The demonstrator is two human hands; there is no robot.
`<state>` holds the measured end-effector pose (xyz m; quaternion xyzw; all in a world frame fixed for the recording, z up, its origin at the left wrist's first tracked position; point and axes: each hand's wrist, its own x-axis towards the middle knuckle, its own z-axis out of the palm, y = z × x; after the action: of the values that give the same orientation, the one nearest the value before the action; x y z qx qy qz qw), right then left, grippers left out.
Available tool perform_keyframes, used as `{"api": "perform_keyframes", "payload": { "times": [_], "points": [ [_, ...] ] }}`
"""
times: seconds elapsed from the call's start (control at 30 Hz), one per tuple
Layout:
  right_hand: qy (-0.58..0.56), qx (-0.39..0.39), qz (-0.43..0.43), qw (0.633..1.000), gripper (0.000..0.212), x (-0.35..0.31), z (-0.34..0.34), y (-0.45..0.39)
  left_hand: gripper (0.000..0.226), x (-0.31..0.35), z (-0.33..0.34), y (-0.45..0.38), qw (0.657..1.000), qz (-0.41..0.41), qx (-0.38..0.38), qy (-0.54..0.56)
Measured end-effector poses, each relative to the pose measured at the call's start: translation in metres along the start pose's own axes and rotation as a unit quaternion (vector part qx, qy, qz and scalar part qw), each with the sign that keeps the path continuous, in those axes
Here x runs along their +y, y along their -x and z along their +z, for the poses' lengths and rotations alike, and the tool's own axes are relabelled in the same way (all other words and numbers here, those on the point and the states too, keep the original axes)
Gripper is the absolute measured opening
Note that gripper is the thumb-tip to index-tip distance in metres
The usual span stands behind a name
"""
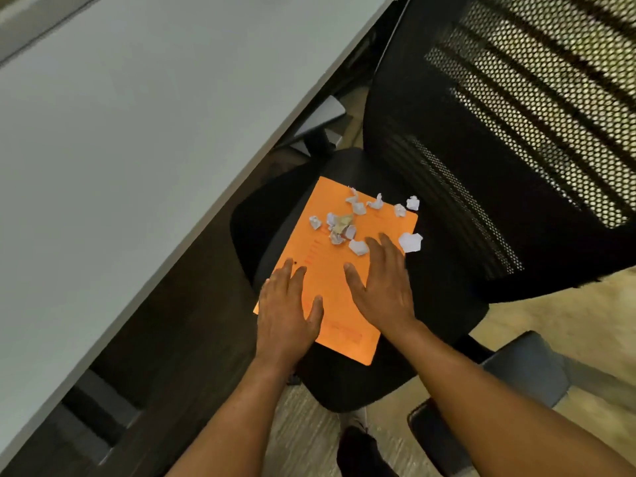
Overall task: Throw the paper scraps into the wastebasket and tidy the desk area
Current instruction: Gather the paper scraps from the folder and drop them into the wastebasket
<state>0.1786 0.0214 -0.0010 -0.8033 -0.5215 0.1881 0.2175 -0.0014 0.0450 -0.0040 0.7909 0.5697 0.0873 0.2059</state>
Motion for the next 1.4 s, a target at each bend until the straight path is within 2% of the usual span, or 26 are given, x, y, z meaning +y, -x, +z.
{"api": "perform_keyframes", "payload": {
  "times": [0.13, 0.3, 0.47, 0.57, 0.83, 1.07, 1.17, 1.23, 1.27, 1.33, 1.4],
  "points": [
    [0.025, -0.001, 0.043, 0.999, 0.074, 0.046, -0.009, -0.043, 0.078, 0.012, 0.013, -0.047, 1.000, 0.004, -0.023, -0.010],
    [0.032, 0.015, 0.032, 0.999, 0.074, 0.089, -0.007, -0.097, 0.099, 0.010, 0.025, -0.098, 0.999, -0.019, -0.030, 0.006],
    [0.049, 0.002, 0.052, 0.997, 0.074, 0.114, 0.011, -0.137, 0.111, 0.009, 0.051, -0.129, 0.997, 0.013, -0.048, -0.058],
    [0.046, 0.001, 0.063, 0.997, 0.070, 0.119, 0.017, -0.155, 0.111, 0.014, 0.064, -0.141, 0.996, 0.038, -0.050, -0.057],
    [0.008, 0.003, 0.020, 1.000, 0.059, 0.114, 0.023, -0.165, 0.109, 0.022, 0.082, -0.161, 0.997, 0.039, -0.037, -0.047],
    [0.011, 0.000, -0.100, 0.995, 0.050, 0.097, 0.029, -0.146, 0.096, 0.027, 0.086, -0.172, 0.996, 0.073, -0.027, -0.035],
    [0.050, 0.056, -0.146, 0.986, 0.047, 0.099, 0.033, -0.140, 0.091, 0.029, 0.089, -0.173, 0.995, 0.084, -0.023, -0.040],
    [0.049, 0.095, -0.097, 0.990, 0.056, 0.103, 0.033, -0.148, 0.091, 0.029, 0.090, -0.175, 0.995, 0.082, -0.021, -0.051],
    [0.040, 0.089, -0.066, 0.993, 0.064, 0.104, 0.034, -0.154, 0.091, 0.029, 0.091, -0.176, 0.995, 0.079, -0.019, -0.054],
    [0.025, 0.032, -0.042, 0.998, 0.079, 0.105, 0.035, -0.169, 0.091, 0.027, 0.093, -0.177, 0.995, 0.078, -0.016, -0.055],
    [0.020, -0.025, -0.067, 0.997, 0.085, 0.101, 0.039, -0.181, 0.091, 0.026, 0.097, -0.177, 0.995, 0.080, -0.015, -0.056]
  ]
}}
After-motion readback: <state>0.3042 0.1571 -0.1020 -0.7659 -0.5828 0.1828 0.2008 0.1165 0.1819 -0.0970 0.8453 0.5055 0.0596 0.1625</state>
